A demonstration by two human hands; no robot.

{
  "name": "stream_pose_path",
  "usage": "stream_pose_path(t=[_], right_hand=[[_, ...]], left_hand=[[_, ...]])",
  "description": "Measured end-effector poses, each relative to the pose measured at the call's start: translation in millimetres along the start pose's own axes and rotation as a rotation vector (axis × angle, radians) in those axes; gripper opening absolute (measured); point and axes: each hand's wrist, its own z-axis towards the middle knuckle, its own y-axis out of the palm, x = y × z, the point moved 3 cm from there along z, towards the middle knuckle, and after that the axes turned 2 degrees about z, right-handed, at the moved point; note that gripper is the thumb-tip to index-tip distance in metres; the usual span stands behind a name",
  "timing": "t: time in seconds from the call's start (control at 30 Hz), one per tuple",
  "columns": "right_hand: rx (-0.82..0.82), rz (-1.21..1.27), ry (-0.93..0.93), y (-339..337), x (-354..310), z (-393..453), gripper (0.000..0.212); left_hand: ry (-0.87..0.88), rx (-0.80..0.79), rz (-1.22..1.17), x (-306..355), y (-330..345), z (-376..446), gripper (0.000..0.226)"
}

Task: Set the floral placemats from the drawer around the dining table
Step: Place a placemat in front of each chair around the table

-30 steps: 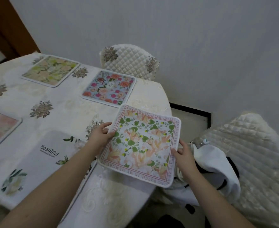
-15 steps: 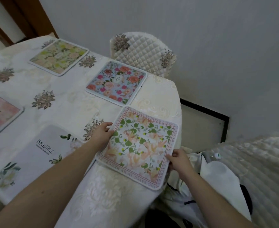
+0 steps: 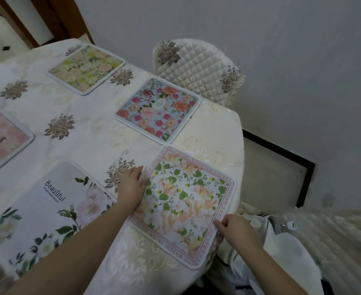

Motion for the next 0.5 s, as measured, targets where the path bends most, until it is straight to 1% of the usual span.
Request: stream_pose_path(t=[0.07, 0.13, 0.2, 0.33, 0.37, 0.43, 0.5], right_hand=[[0.027, -0.039, -0.018, -6, -7, 0, 0.037], [0.13, -0.04, -0.076, -15, -18, 1, 0.037], [0.202, 0.016, -0.159, -21, -34, 4, 0.033], [0.202, 0.107, -0.413, -19, -80, 19, 0.019], [0.194, 0.107, -0.472, -16, -92, 23, 0.021], [0.168, 0.076, -0.583, -7, -118, 32, 0.032], [0.149, 0.05, -0.685, 3, -142, 40, 0.038]], left_hand=[[0.022, 0.085, 0.102, -3, 8, -11, 0.05], [0.07, 0.142, 0.138, -1, 18, -27, 0.052], [0.111, 0.157, 0.182, -2, 30, -44, 0.057], [0.051, 0.078, 0.294, -19, 48, -68, 0.066], [0.027, 0.065, 0.311, -25, 49, -71, 0.067], [0.006, 0.076, 0.346, -32, 47, -75, 0.065], [-0.006, 0.08, 0.372, -38, 43, -78, 0.065]])
